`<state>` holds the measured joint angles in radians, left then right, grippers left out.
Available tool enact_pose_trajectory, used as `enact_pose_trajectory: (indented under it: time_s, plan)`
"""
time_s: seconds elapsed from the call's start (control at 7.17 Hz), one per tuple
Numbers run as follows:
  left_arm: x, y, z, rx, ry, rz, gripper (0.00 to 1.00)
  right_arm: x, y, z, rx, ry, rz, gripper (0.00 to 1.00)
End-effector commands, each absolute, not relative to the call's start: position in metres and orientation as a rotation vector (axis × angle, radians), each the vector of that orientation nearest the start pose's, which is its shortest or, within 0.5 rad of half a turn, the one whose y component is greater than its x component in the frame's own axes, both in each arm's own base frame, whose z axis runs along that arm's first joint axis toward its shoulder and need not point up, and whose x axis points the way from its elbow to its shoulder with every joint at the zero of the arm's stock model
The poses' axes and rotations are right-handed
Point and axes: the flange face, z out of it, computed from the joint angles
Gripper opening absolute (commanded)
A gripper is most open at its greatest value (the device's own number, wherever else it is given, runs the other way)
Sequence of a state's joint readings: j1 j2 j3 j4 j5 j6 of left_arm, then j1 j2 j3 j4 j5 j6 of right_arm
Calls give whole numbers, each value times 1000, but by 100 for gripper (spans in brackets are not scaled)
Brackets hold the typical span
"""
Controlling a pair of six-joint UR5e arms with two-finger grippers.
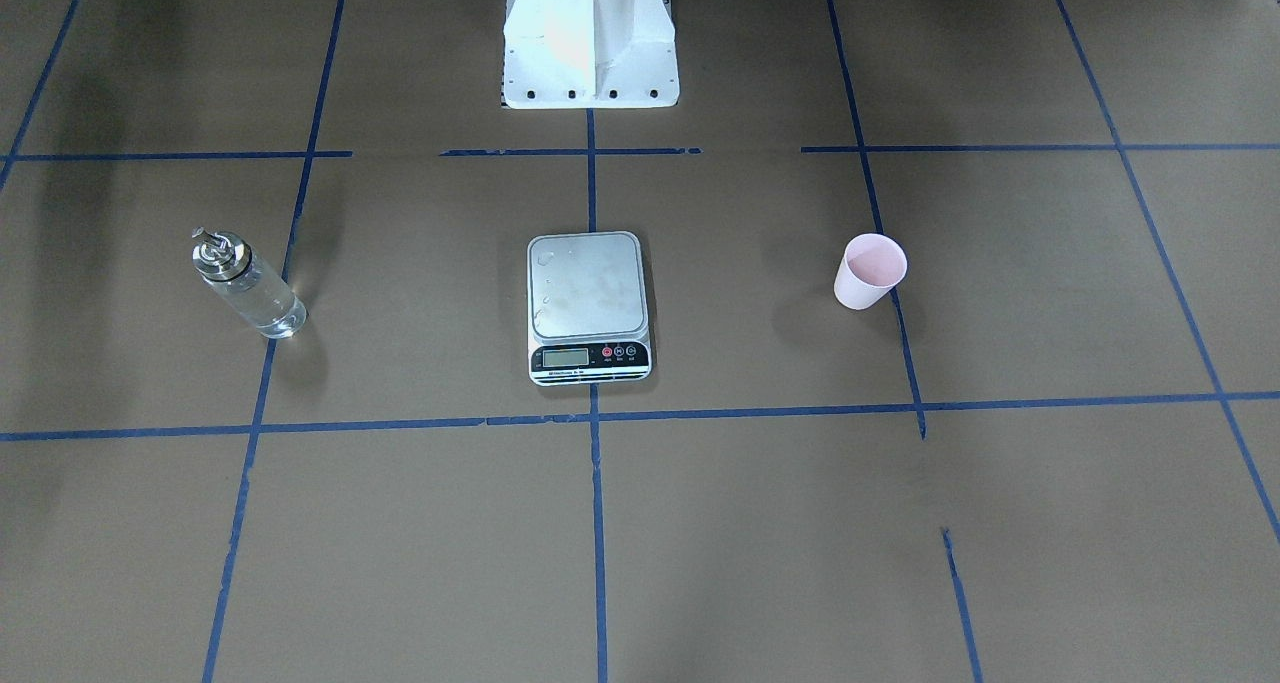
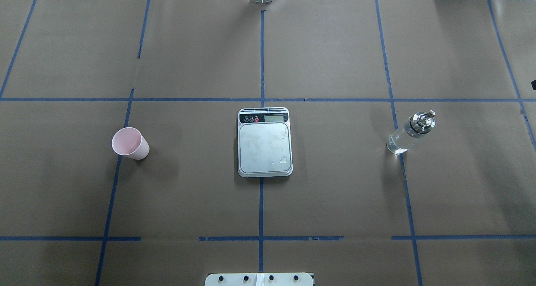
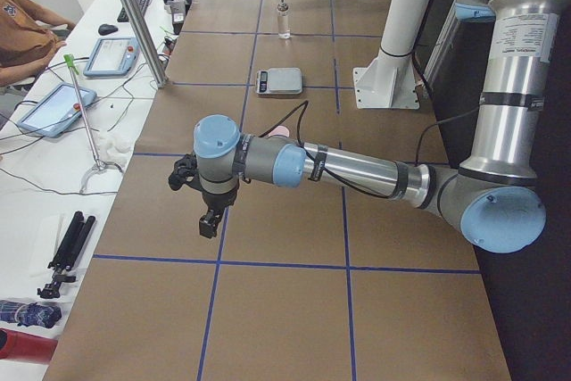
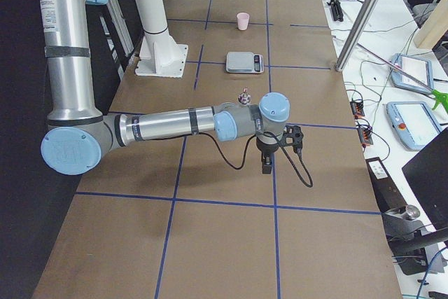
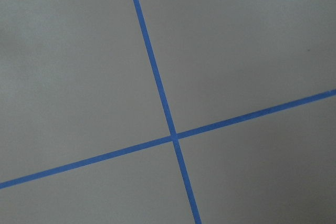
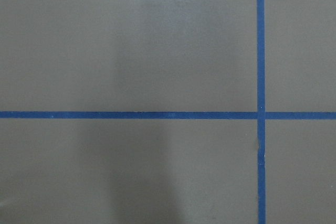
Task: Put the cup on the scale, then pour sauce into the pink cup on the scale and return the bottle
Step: 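Close the right gripper around the glass sauce bottle while the left arm starts moving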
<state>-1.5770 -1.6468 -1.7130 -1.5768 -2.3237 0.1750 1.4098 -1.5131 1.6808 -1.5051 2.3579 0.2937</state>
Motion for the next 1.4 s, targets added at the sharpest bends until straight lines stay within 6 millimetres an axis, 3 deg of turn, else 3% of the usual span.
enact_pose_trajectory:
  time_s: [0.0,0.14,0.28,0.42,0.7,0.98,1.26]
  plan:
    - [-66,-528,532,325,735,266,100,-22,-527,569,26,-815,39,100]
    - [-66,-527,524,357,737,279,100,-21,-526,568,25,-814,47,100]
    - [-66,-519,531,349,738,276,100,-19,-515,581,4,-805,57,100]
    - [-65,-505,530,365,738,280,100,-19,-515,579,29,-810,46,100]
    - [-59,-504,524,422,796,313,100,-21,-500,589,137,-835,-7,100]
    - [-50,-505,524,435,800,335,100,-70,-482,577,264,-889,-156,100]
    - [-36,-505,523,413,814,331,100,-103,-423,578,350,-1038,-95,100]
